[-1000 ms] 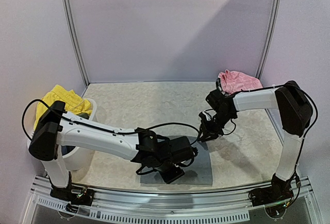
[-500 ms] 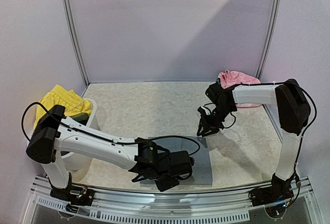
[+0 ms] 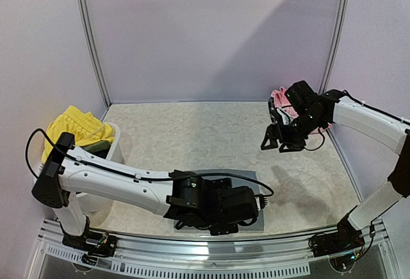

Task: Fold and stack the mixed laundry pile
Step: Smooth out the square-folded shirt at the center of the board, then pick up the rectangle-folded shirt from the center of the board.

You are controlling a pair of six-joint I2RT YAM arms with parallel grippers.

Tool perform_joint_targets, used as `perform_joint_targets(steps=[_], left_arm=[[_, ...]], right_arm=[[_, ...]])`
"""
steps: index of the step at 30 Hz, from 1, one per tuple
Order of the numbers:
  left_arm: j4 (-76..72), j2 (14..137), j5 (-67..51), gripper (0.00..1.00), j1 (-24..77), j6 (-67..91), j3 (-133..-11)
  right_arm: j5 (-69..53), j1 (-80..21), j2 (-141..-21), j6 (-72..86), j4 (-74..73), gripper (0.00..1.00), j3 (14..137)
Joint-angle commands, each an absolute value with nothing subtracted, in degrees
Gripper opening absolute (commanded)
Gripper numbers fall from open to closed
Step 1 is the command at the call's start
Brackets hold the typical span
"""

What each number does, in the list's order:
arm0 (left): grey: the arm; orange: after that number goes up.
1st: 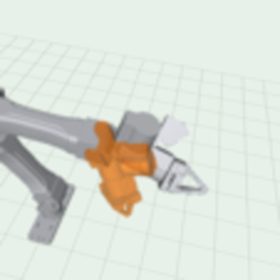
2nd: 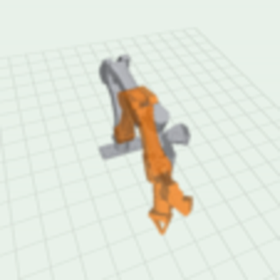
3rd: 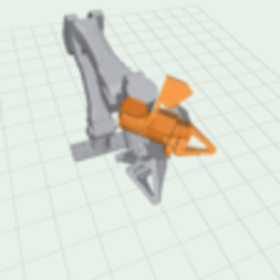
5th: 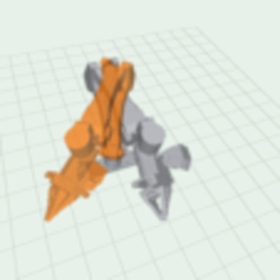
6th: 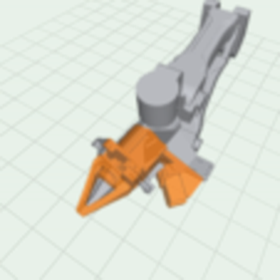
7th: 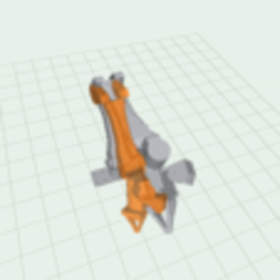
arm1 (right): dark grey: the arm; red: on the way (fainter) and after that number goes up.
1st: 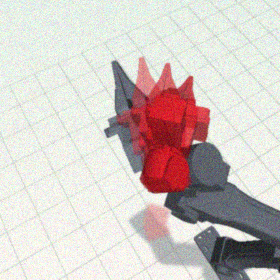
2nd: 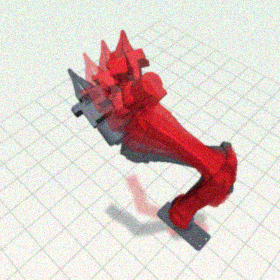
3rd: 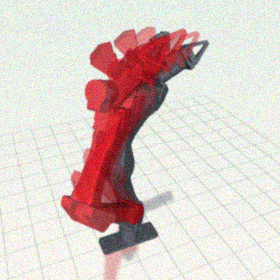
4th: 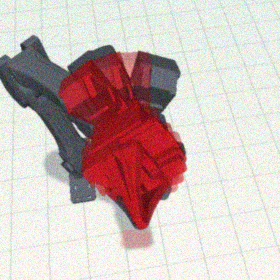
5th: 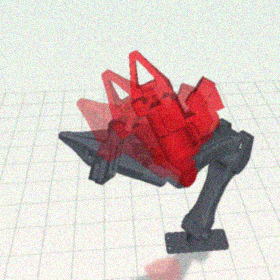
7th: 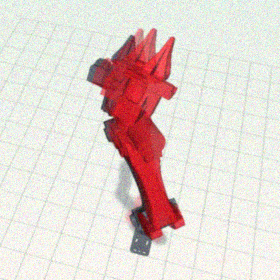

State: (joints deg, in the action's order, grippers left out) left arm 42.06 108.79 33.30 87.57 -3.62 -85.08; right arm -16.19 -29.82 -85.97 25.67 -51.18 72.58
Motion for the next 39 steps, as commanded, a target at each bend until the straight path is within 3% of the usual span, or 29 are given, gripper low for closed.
perform_joint_targets(steps=[1, 10, 19, 25, 33, 39], left_arm=[[34.92, 113.27, 27.86, 0.95, 89.10, -13.12, -87.71], [27.33, 120.12, 20.87, 0.90, 89.70, -21.97, -92.01], [27.63, 126.25, 19.57, 0.77, 89.56, -26.08, -96.47], [26.09, 128.55, 21.73, 0.62, 89.30, -26.37, -96.54], [24.46, 129.60, 21.79, 0.59, 88.36, -26.29, -95.39], [23.35, 130.85, 22.73, 0.51, 88.20, -26.13, -95.14]], right_arm=[[-12.03, -26.44, -78.63, 29.12, -54.39, 0.87, 65.60], [-8.85, -22.81, -65.77, 32.84, -59.93, 0.99, 58.02], [-9.47, -22.85, -57.83, 36.35, -62.07, 0.99, 54.05], [-10.41, -22.80, -55.79, 37.29, -62.58, 0.99, 52.98], [-11.33, -22.80, -55.37, 37.77, -62.67, 0.99, 52.47], [-11.88, -22.83, -56.13, 37.62, -62.66, 0.99, 52.47]])
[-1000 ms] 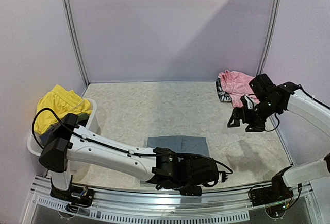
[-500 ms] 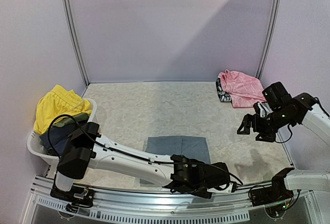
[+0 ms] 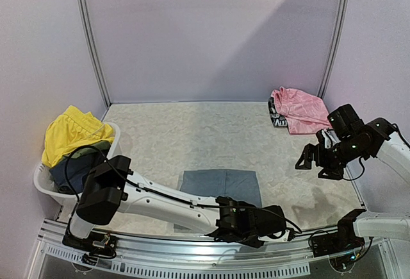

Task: Fold and stack the mixed laundry pile
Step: Pick up the rectangle-folded shirt from the center of the board.

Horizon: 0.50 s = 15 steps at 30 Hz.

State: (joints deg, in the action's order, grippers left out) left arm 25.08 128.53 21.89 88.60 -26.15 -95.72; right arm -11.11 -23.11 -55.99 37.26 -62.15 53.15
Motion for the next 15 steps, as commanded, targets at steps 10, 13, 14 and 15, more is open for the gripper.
perform_joint_targets(steps=[10, 13, 14, 15], left_arm=[[22.09, 131.67, 24.34, 0.29, 87.18, -25.08, -93.37], [22.03, 131.21, 24.08, 0.13, 86.70, -24.66, -92.46], [22.05, 131.03, 24.11, 0.03, 86.66, -24.57, -92.19], [21.81, 130.61, 24.38, 0.00, 86.58, -24.33, -91.89]], right_arm=[[-13.42, -22.87, -55.73, 38.56, -62.29, 0.99, 51.71], [-13.88, -22.82, -55.73, 38.92, -62.02, 0.99, 51.51], [-14.09, -22.79, -55.79, 39.04, -61.81, 0.99, 51.43], [-14.55, -22.84, -55.81, 39.23, -61.48, 0.99, 51.42]])
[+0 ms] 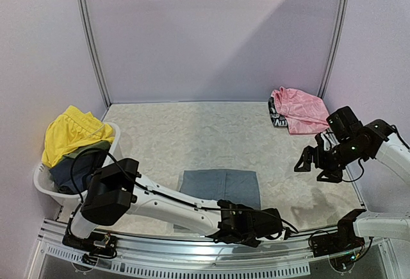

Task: Fold and stack the mixed laundry pile
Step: Pick up the rectangle-folded shirt from the center of the board.

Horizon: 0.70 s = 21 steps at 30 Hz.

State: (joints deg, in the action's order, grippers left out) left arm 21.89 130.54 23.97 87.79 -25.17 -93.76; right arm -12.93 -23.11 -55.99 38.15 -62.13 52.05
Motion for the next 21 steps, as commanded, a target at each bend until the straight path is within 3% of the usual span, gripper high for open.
perform_joint_targets(steps=[1, 14, 21], left_arm=[[21.27, 129.97, 24.57, 0.00, 86.53, -23.96, -91.40], [13.95, 116.53, 26.69, 0.00, 85.22, -15.17, -81.28], [12.75, 112.25, 26.58, 0.00, 84.50, -13.36, -77.91]], right_arm=[[-15.08, -22.85, -55.93, 39.41, -61.07, 0.99, 51.34], [-33.14, -22.93, -57.89, 53.29, -34.59, 0.99, 38.90], [-37.74, -26.30, -66.33, 58.58, -20.73, 0.99, 35.60]])
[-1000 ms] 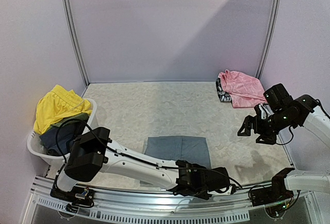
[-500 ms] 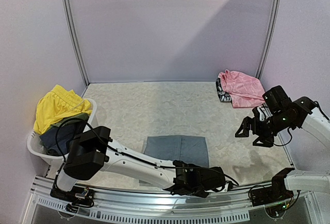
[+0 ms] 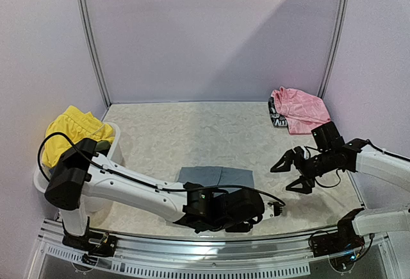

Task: Fold and stack the mixed laundry pile
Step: Pick up the rectangle-folded shirt from the center of the board, then pass from the left arm to the right

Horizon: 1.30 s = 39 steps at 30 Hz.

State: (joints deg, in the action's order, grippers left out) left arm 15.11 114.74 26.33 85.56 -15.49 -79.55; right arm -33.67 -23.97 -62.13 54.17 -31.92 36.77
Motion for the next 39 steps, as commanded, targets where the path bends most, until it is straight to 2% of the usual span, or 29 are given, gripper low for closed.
perform_joint_targets(steps=[1, 14, 20, 29, 34, 39], left_arm=[[12.72, 111.95, 26.55, 0.00, 84.41, -13.32, -77.88], [14.39, 111.23, 26.41, 0.00, 83.80, -13.34, -79.86], [15.20, 111.44, 26.95, 0.00, 83.76, -13.18, -80.63], [15.56, 111.87, 27.25, 0.00, 83.76, -11.60, -81.48], [15.69, 111.80, 27.24, 0.00, 83.89, -10.66, -81.30], [16.11, 111.65, 27.33, 0.00, 84.06, -10.08, -81.45]], right_arm=[[-38.15, -27.02, -68.84, 59.14, -18.64, 0.99, 35.66], [-41.53, -32.67, -92.51, 64.85, -2.27, 0.99, 41.07], [-45.07, -34.04, -102.18, 66.61, 7.01, 0.92, 42.58], [-48.43, -34.37, -111.35, 72.84, 27.20, 0.67, 41.92], [-49.88, -34.42, -114.82, 77.44, 37.84, 0.48, 42.14], [-50.42, -34.37, -116.00, 78.27, 39.74, 0.28, 43.30]])
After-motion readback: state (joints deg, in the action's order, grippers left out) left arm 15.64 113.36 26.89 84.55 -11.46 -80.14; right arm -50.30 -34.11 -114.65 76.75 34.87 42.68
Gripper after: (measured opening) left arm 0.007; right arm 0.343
